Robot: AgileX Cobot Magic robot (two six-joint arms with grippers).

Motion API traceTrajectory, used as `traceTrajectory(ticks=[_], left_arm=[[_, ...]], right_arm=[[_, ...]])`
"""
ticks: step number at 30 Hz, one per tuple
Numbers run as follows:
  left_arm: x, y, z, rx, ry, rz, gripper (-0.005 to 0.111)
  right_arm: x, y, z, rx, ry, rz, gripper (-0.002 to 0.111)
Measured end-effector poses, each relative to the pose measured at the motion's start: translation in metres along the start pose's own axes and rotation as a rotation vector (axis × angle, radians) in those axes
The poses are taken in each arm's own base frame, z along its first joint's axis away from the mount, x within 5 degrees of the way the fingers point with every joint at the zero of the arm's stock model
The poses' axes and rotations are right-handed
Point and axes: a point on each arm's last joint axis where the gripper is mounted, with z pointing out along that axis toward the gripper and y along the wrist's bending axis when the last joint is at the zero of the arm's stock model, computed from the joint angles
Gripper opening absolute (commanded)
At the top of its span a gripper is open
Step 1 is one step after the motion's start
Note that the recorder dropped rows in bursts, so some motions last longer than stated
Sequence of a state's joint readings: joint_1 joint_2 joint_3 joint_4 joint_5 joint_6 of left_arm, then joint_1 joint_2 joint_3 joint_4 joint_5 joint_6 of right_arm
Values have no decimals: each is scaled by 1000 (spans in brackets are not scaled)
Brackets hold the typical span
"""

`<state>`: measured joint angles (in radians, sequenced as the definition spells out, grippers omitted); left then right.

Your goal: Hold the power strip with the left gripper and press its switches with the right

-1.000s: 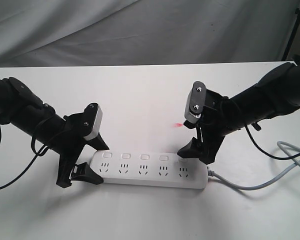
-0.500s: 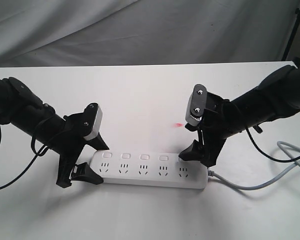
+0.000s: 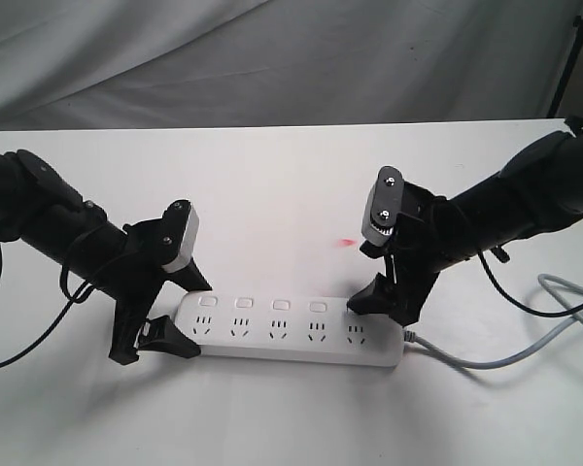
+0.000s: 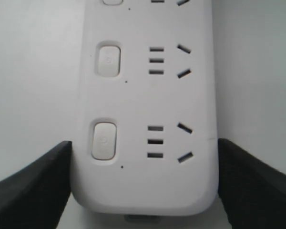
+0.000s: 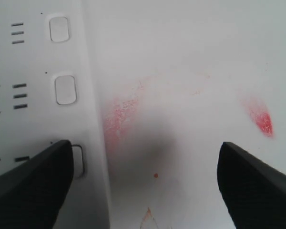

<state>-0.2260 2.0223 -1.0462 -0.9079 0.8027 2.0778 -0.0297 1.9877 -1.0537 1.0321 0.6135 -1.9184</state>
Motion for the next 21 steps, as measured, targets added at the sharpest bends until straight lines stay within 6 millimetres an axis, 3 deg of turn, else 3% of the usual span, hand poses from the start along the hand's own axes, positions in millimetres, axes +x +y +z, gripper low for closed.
traceTrajectory(ticks=[11, 21], left_arm=[[0, 0, 0, 1, 1, 1, 6], [0, 0, 0, 1, 1, 1, 6]], right_arm=[[-6, -1, -8, 37, -24, 13, 76], [-62, 10, -88, 168, -240, -17, 76]])
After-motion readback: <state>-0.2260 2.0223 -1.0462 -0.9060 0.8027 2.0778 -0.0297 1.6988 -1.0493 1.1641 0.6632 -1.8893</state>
